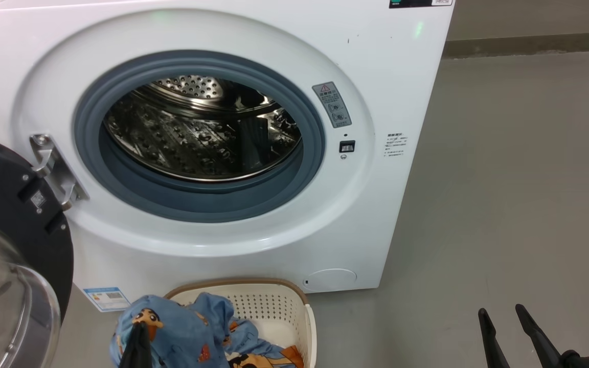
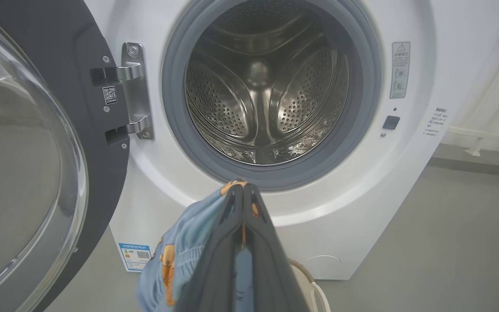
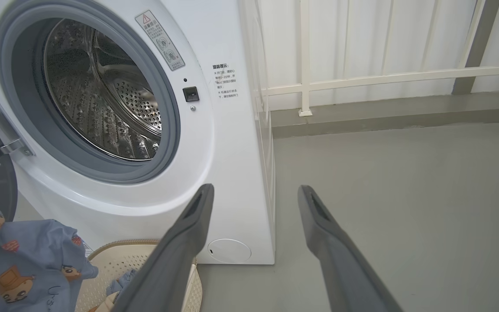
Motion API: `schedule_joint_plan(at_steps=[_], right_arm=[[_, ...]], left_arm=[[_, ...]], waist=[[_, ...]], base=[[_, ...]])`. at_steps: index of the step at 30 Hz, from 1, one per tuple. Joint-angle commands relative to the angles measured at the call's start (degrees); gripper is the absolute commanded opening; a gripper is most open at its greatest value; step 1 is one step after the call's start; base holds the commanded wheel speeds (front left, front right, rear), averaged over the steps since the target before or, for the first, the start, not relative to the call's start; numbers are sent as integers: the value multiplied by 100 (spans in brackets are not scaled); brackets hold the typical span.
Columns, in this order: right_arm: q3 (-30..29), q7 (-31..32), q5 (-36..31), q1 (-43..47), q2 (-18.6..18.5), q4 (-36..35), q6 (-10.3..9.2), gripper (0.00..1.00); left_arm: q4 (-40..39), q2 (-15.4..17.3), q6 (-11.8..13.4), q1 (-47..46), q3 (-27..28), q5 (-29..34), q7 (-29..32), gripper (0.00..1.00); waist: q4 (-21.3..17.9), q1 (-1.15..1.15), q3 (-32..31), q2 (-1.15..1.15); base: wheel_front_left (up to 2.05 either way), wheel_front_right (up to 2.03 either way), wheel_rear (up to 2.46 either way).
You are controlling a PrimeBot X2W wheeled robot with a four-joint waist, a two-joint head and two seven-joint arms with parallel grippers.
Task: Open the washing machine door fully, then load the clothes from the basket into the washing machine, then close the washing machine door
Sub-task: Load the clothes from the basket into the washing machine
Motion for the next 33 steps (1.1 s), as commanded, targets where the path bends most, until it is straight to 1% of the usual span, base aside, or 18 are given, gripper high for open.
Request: schedule_joint_plan(at_steps=[1,7,11,17,27,33], right_arm=[[165,-27,-52,-100,-75,-154,9,100],[267,-27,0,-206,-58,-129,9,100],[329,-27,81,-340,-33,-123,9,100],[381,-27,218,-595,39,-79,9,100],[582,-27,442,-1039,143,38,9,100],[738,-27,581,-1260,182,126,9,100]], left_arm=[[-181,14,7,-147,169,68,-78,0],[-99,14,-81,-524,83,49,-78,0],[-64,14,-79,-980,55,-20,-78,0],[206,14,-149,-1796,53,215,-78,0],[1324,85,-200,-3411,452,455,-78,0],[2453,406,-130,-4504,706,611,-78,0]], waist=[[-29,0,26,0],[-170,0,163,0],[-327,0,411,0],[-622,0,836,0],[-1189,0,1487,0],[-1488,0,1903,0]], base=[[0,0,0],[0,0,0],[0,0,0],[0,0,0],[0,0,0],[0,0,0]])
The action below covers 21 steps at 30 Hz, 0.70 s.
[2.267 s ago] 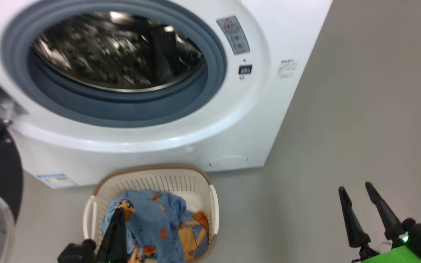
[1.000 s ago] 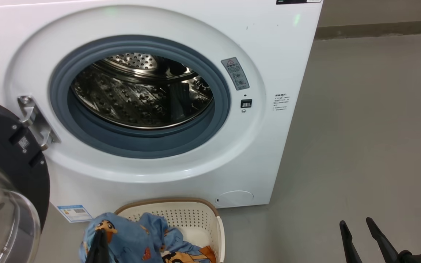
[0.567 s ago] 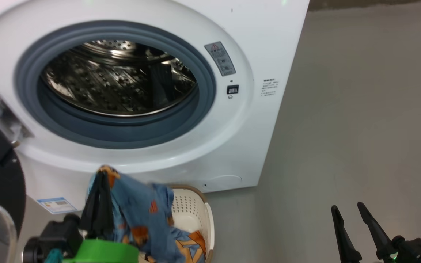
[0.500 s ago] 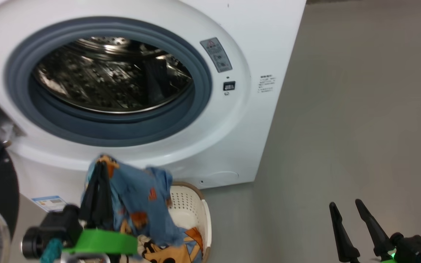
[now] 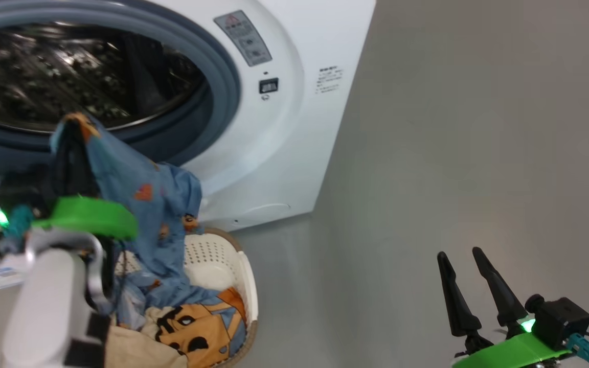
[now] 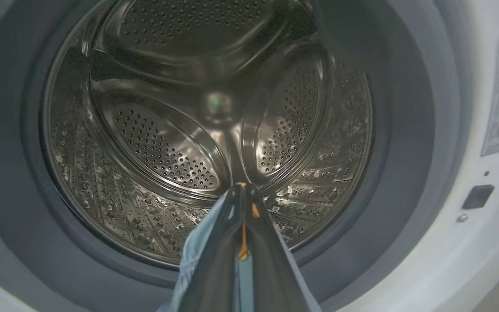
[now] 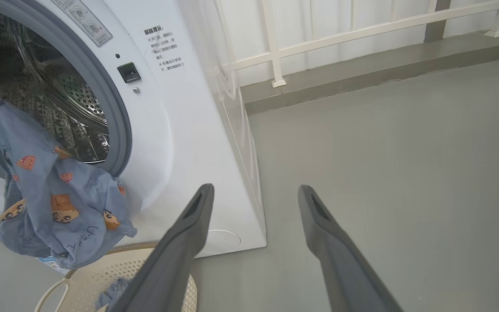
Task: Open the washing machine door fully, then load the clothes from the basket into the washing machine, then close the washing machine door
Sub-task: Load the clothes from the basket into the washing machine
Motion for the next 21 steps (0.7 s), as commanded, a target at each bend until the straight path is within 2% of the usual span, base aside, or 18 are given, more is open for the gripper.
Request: schedule_joint_plan(at_steps=[1,7,21], right_arm=[[166,-27,105,-164,-26,-106,9,100],[337,-27,228,-357,-5,-35,9,100],[777,-27,498,-765,-24,42,9,100]], left_arm=[[-47,202,48,-259,198,73,-36,0],[1091,569,126,-1333,384,139,-36,0],[2783,1140,426,-3389,412,355,-31,0]], waist=[[-341,0,363,0],[-639,0,745,0],[-1087,0,1650,0]], base=[[0,0,0],[0,0,0],[0,0,0]])
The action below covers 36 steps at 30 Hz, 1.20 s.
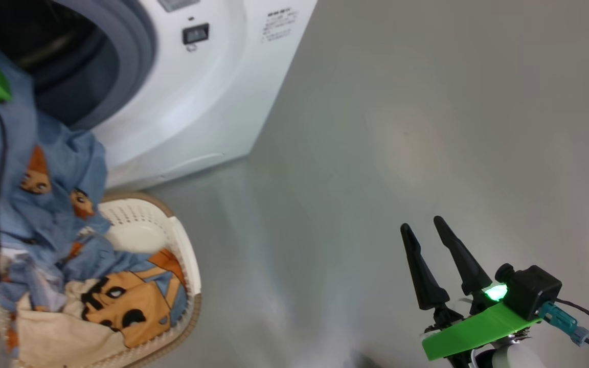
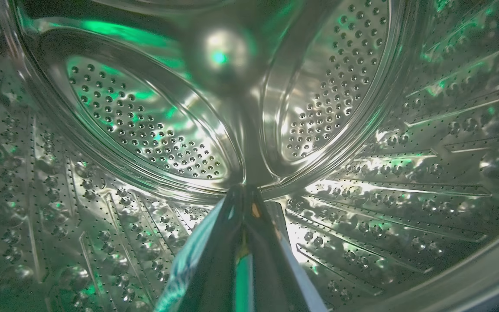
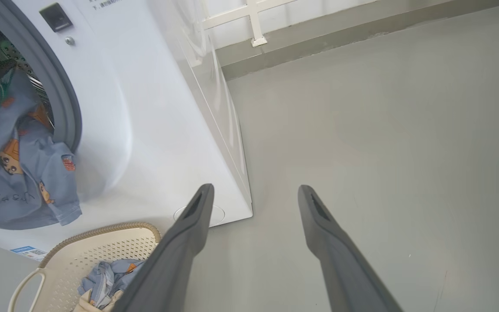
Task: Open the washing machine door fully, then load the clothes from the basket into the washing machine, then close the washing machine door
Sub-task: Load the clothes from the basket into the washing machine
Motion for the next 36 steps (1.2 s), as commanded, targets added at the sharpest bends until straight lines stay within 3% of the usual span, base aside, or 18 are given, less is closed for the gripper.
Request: schedule_joint_plan(at_steps=[1,14,25,32,33,35,36], right_arm=[[173,-27,58,-82,-51,-103,9,100],[488,-27,279,-347,-103,-68,9,100],[587,-27,352,-434,-99,-49,9,100],[579,-27,359,-442,-78,-17,9,100],[570,-27,361,-444,-78,-10,9,100],[558,-27,362,-449,-86,-1,9,100],[553,-27,362,-449,-91,0,9,100]], left_arm=[[46,313,56,-318,53,95,-21,0],[747,777,119,-1831,-250,389,-4,0],[260,868,196,-2340,-436,524,-34,0],[1049,798,344,-2349,-569,580,230,0],[1134,783,377,-2375,-579,581,259,11],[1302,736,435,-2400,-573,548,334,49],[1351,712,459,-2410,-569,530,324,91]], waist=[[-263,0,370,0],[-534,0,1004,0],[-602,0,1205,0],[-544,0,1166,0],[-532,0,1156,0],[-491,0,1120,0],[-467,0,1099,0]], base=[[0,0,0],[0,0,0],[0,0,0],[0,0,0],[0,0,0],[0,0,0],[0,0,0]])
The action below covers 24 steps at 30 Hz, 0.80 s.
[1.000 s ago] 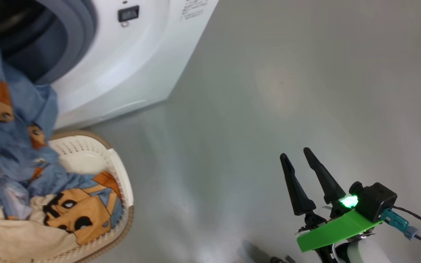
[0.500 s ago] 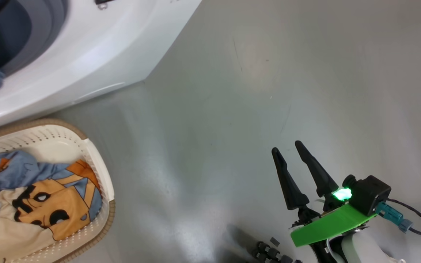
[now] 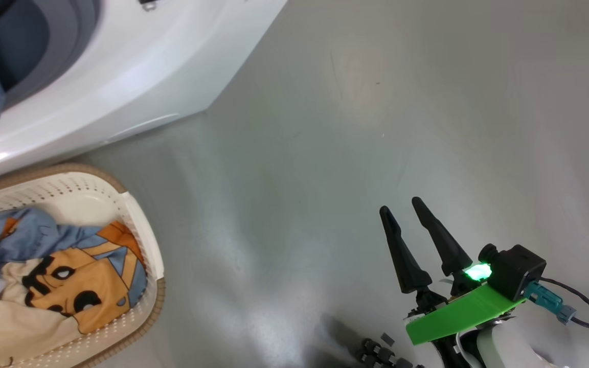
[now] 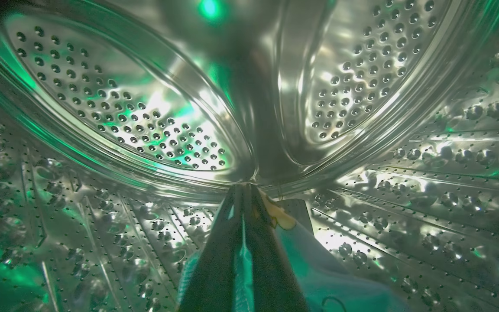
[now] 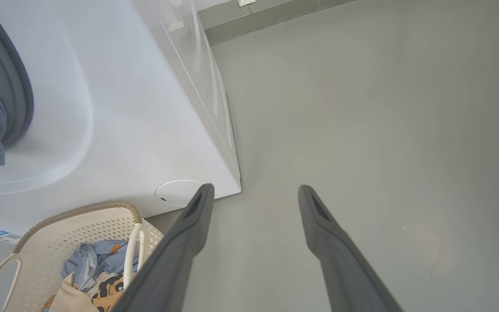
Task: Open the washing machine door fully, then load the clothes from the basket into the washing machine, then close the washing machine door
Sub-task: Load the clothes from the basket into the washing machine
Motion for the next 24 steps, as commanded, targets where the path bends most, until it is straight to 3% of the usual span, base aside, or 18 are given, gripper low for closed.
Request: schedule_joint_plan(at_steps=[1,17,24], right_arm=[[99,-27,28,14,-80,-92,9,100],[-136,-27,-102,161,-224,-123,9,100],[-313,-27,-170,241,-228,-126,9,100]], left_arm=[[-75,146,66,-121,1,1,-13,100],[565,-523,655,148,73,-308,-46,100],[459,-946,620,641,121,-525,-272,100]], waist=[[55,0,-60,0],[676,0,-594,0],[984,0,-871,0]], base=[[0,0,0],[0,0,0],[0,0,0]])
